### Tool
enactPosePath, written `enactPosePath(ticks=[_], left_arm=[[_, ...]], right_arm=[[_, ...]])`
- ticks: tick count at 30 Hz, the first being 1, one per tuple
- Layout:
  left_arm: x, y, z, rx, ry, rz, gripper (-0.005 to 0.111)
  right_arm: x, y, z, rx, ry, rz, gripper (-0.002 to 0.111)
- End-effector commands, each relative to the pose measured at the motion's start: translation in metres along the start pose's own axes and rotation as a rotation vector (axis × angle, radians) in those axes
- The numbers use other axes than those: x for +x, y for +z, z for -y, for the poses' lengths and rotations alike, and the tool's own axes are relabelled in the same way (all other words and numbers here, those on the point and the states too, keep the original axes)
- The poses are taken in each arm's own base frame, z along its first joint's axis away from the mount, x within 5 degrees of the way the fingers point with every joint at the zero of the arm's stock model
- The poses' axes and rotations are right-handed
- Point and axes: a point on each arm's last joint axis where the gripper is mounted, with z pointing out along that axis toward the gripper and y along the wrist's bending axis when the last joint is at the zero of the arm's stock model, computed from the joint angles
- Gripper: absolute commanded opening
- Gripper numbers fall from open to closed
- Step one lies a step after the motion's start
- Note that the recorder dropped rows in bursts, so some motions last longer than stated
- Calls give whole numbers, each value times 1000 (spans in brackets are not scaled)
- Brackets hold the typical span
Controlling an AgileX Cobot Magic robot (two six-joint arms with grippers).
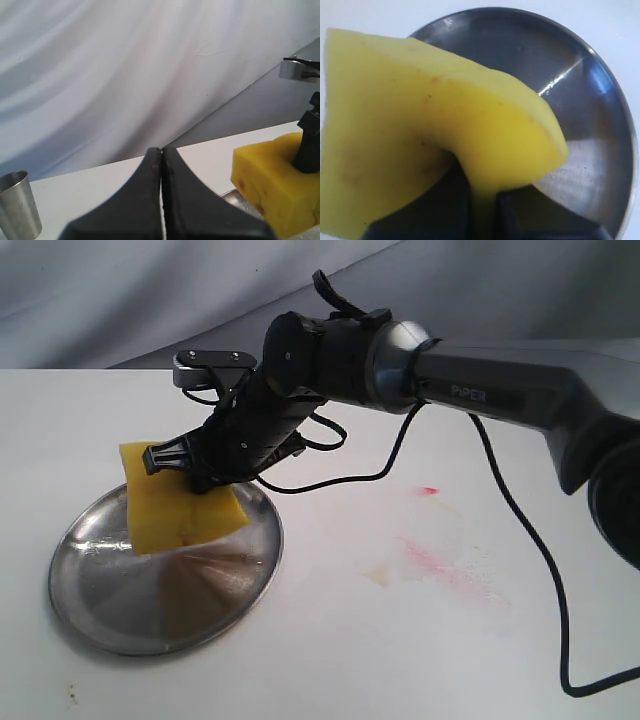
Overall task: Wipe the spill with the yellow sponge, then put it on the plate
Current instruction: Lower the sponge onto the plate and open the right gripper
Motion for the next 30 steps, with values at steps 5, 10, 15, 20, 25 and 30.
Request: enactPosePath(ticks=[5, 10, 15, 20, 25, 30], left_arm=[[-2, 0, -1, -6, -16, 11, 0], [-2, 0, -1, -6, -16, 11, 0], [-2, 0, -1, -6, -16, 11, 0], [-2, 0, -1, -6, -16, 11, 0], [-2, 0, -1, -6, -16, 11, 0], [-2, 0, -1, -6, -16, 11, 0]], right_arm=[[-2, -3, 1, 39, 25, -12, 49], [2, -3, 1, 44, 55, -47, 76], [3, -9, -2, 40, 57, -111, 78], [1, -39, -12, 55, 25, -148, 57], [3, -76, -17, 185, -57, -17, 11], [24, -110, -11, 189, -56, 160, 0]])
